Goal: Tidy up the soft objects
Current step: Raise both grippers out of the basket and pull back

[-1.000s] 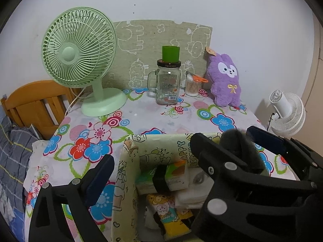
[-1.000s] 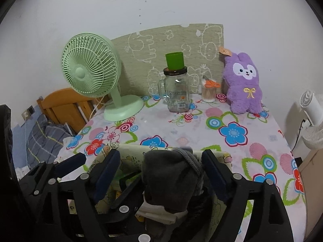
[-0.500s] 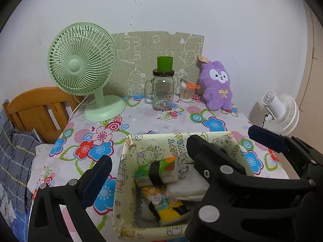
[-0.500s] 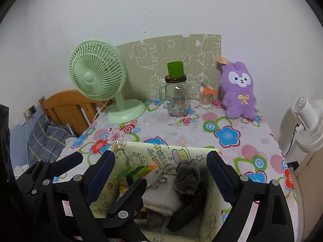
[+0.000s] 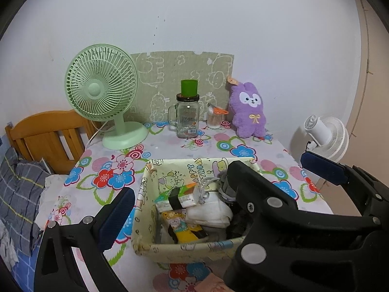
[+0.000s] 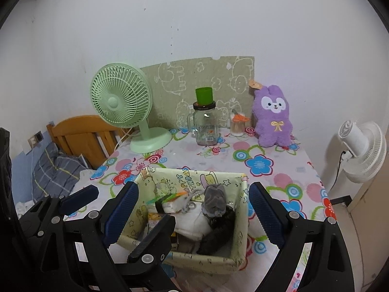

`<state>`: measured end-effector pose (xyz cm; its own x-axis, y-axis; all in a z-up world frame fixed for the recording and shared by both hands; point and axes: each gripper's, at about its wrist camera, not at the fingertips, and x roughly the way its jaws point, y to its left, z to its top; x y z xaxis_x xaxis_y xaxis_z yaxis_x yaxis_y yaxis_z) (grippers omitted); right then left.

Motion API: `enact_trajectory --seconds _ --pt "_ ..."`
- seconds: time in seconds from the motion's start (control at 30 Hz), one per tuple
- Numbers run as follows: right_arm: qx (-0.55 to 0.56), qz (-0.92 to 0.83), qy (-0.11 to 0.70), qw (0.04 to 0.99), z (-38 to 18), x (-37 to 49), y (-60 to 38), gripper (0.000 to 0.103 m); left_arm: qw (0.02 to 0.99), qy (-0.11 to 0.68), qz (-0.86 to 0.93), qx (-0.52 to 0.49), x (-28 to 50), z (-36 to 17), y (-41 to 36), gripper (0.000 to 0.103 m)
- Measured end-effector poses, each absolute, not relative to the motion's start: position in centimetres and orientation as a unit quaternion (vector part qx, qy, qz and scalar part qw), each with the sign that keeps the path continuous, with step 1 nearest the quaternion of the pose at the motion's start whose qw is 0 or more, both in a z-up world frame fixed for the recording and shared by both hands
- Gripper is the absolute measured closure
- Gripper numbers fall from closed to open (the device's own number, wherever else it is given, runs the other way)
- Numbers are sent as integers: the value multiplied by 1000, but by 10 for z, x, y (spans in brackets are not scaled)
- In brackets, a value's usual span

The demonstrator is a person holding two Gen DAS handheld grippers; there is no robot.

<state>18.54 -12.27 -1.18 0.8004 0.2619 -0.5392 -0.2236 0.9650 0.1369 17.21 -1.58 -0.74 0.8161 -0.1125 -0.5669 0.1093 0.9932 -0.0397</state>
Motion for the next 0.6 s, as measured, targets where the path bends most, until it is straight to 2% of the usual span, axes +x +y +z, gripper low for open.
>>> enact_trajectory --seconds 0.6 --pt "28 124 266 955 4 127 -136 9 958 279 -62 -5 116 3 -29 0"
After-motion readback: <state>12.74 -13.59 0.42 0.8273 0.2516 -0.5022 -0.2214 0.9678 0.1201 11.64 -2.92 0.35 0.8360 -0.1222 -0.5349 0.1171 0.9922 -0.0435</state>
